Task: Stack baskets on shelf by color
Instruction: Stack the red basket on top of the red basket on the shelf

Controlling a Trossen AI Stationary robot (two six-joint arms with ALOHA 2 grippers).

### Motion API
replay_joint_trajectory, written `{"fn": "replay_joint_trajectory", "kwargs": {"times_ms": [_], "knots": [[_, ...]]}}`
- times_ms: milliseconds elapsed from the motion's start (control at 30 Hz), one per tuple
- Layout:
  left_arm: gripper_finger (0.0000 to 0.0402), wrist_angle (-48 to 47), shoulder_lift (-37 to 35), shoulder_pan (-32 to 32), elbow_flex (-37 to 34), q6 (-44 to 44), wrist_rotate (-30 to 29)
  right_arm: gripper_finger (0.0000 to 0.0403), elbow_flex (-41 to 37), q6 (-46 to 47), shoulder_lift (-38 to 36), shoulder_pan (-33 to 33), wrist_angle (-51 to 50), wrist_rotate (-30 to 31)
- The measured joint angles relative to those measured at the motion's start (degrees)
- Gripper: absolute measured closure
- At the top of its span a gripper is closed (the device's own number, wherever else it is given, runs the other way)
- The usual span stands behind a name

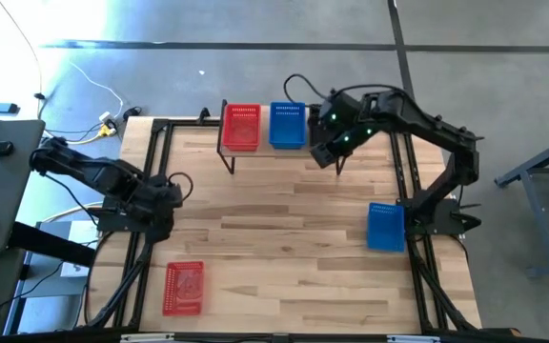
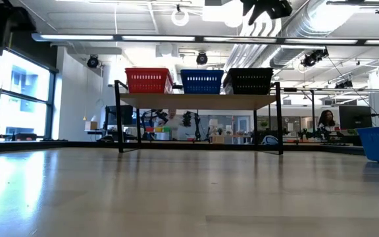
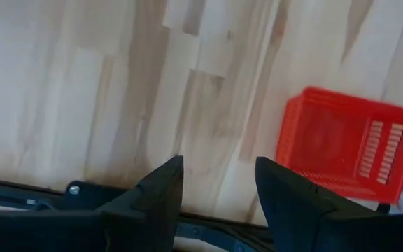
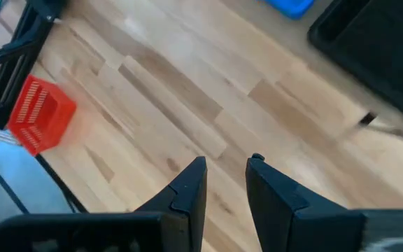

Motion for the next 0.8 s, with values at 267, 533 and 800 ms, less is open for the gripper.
{"fn": "replay_joint_trajectory", "kwargs": {"times_ms": [267,533,800], "knots": [[0.0232,7.54,0.08,-9.45,-5.49,-3.86,2.11,0.0316,0.0,10.78,0.0,8.94,0.15,2.44],[0.0232,17.55,1.46,-16.28,-9.81,-9.83,3.51,0.0316,0.0,17.19,0.0,17.14,1.76,7.07],[0.0232,23.08,6.41,-21.77,-11.0,-12.59,2.54,0.0316,0.0,19.93,0.02,23.16,1.79,13.07]]}}
